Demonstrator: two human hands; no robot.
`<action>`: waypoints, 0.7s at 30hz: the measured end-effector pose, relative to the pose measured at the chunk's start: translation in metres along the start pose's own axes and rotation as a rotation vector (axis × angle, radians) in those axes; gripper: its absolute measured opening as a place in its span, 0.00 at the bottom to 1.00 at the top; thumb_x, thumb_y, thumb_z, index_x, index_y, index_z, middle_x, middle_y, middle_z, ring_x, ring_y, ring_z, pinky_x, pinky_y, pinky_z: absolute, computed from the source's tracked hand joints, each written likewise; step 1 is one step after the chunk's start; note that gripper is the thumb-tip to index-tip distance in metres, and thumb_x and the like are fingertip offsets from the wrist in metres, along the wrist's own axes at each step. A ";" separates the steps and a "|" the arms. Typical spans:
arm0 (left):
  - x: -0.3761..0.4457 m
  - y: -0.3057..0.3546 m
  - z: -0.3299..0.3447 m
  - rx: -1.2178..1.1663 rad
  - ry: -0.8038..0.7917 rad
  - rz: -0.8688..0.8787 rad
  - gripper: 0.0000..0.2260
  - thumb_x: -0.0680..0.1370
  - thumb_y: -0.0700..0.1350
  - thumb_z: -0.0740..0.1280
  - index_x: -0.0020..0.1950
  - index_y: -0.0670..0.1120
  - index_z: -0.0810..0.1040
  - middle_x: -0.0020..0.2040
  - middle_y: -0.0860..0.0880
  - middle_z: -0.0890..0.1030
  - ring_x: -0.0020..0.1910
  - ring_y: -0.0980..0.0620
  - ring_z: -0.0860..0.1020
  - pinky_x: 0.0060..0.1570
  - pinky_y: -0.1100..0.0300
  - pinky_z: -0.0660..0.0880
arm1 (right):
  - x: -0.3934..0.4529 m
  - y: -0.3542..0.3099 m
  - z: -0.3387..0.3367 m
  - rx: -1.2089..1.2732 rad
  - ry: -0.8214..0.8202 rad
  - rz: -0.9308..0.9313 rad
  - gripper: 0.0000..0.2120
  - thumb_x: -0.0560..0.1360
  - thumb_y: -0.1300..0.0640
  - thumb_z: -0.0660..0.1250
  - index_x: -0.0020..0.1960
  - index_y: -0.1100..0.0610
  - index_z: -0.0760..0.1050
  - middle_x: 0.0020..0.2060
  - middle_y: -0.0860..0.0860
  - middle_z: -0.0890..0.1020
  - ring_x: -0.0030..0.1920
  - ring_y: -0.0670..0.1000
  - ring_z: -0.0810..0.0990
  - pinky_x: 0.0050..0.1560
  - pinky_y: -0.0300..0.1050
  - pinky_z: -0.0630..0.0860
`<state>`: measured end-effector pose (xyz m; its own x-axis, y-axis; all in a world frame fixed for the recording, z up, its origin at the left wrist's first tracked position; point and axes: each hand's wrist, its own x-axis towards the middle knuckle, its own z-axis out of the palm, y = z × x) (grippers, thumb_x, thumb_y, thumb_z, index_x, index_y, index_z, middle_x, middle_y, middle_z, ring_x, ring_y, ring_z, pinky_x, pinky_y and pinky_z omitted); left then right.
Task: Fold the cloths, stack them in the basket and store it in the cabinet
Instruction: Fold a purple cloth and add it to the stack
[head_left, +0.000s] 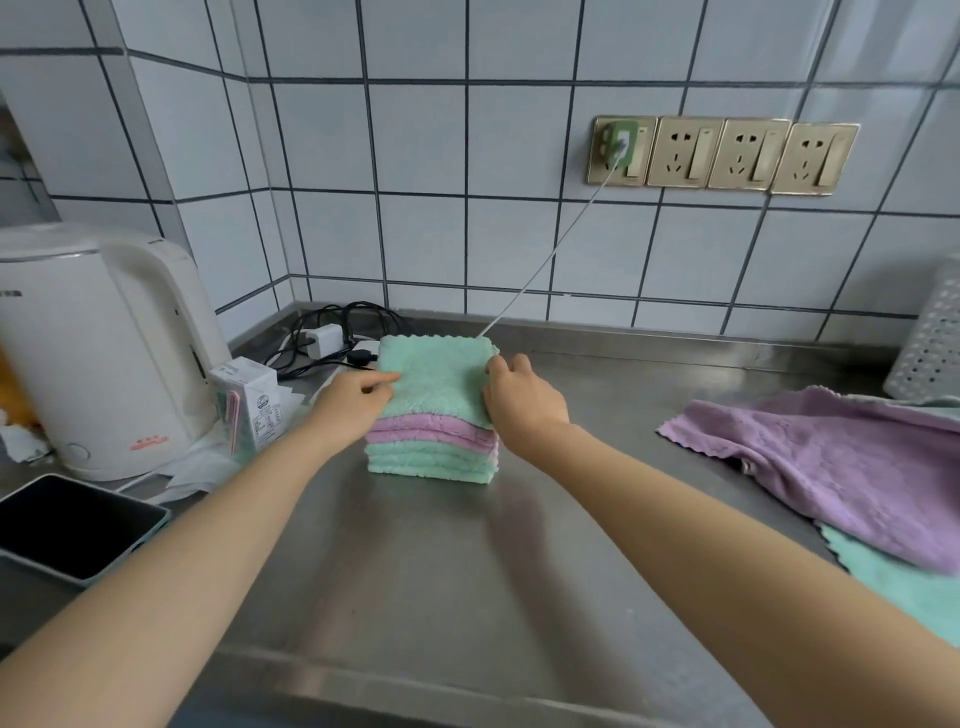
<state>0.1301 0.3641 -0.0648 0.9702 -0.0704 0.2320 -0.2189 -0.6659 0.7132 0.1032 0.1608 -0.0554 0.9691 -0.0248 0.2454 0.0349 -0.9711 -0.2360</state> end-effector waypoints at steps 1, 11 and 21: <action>-0.002 0.003 -0.003 0.041 -0.021 0.000 0.14 0.80 0.45 0.61 0.65 0.50 0.77 0.67 0.49 0.75 0.56 0.51 0.76 0.57 0.58 0.70 | -0.003 0.002 -0.004 -0.015 -0.029 -0.013 0.15 0.78 0.63 0.58 0.64 0.59 0.65 0.56 0.57 0.70 0.40 0.59 0.72 0.35 0.48 0.65; -0.039 0.051 -0.022 0.266 0.238 0.308 0.10 0.78 0.40 0.63 0.55 0.44 0.82 0.52 0.47 0.81 0.56 0.46 0.74 0.59 0.52 0.70 | -0.062 0.055 -0.065 -0.087 -0.030 -0.158 0.12 0.79 0.56 0.56 0.60 0.59 0.69 0.56 0.56 0.74 0.53 0.61 0.75 0.44 0.49 0.72; -0.105 0.139 0.064 0.078 0.126 0.417 0.08 0.76 0.40 0.66 0.52 0.47 0.83 0.46 0.53 0.80 0.49 0.53 0.75 0.50 0.64 0.67 | -0.175 0.174 -0.120 -0.198 0.115 -0.170 0.09 0.80 0.54 0.55 0.52 0.55 0.72 0.50 0.51 0.79 0.53 0.56 0.76 0.42 0.49 0.77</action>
<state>0.0042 0.2313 -0.0326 0.7792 -0.2568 0.5717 -0.5757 -0.6539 0.4909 -0.0900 -0.0326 -0.0268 0.9190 0.1270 0.3733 0.1357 -0.9908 0.0031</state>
